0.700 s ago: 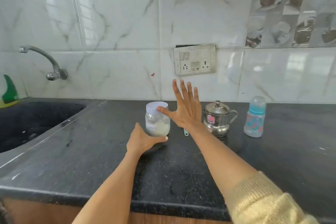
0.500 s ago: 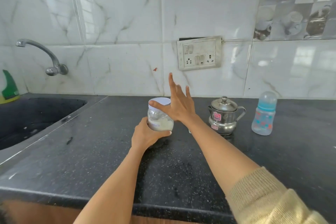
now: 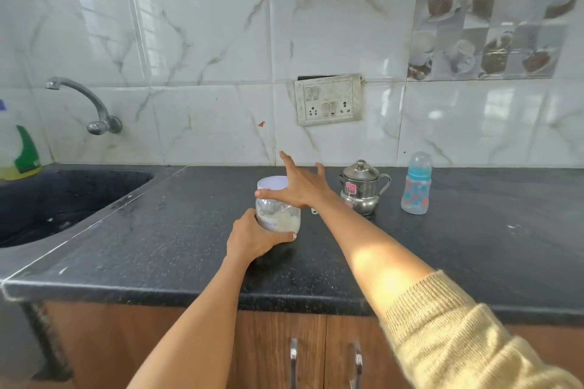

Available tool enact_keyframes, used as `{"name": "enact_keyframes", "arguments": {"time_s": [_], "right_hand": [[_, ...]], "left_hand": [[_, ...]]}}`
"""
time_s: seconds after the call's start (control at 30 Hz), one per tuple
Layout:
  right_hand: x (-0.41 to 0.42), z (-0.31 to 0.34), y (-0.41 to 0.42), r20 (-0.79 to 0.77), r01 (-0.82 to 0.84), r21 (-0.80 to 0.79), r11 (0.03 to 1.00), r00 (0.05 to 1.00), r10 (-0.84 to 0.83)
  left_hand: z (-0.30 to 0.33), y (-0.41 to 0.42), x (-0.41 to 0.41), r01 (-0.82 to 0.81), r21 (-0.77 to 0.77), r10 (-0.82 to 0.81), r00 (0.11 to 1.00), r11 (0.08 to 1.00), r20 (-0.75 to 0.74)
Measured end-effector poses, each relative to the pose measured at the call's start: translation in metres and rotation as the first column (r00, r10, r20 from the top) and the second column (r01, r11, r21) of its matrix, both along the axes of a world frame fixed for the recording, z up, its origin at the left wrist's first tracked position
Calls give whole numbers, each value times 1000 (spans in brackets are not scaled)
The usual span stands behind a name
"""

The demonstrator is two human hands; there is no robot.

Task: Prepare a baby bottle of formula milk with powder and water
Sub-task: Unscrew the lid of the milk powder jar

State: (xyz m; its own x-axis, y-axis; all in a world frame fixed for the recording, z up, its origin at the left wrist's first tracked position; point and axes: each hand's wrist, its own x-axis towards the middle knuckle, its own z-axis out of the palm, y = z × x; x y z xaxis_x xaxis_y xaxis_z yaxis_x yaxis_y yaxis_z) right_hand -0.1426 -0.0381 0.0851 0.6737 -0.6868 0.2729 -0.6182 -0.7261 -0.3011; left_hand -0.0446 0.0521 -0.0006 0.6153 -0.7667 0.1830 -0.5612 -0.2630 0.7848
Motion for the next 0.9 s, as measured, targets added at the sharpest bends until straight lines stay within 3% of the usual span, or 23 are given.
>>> {"name": "enact_keyframes", "arguments": {"time_s": [0.13,0.27,0.9], "right_hand": [[-22,8,19,-29,8,-8,1000,1000,-9],[-36,14,24,-17,12,114,993,1000,-10],[-35,53,28,-361,31,184,982,932,38]], "left_hand": [[1,20,-21,54,-4,-54,998,999,25],[-1,28,-32,109,-22,-109,994,994,8],[-7,24,-30,191,-22,-190,982,981,13]]}}
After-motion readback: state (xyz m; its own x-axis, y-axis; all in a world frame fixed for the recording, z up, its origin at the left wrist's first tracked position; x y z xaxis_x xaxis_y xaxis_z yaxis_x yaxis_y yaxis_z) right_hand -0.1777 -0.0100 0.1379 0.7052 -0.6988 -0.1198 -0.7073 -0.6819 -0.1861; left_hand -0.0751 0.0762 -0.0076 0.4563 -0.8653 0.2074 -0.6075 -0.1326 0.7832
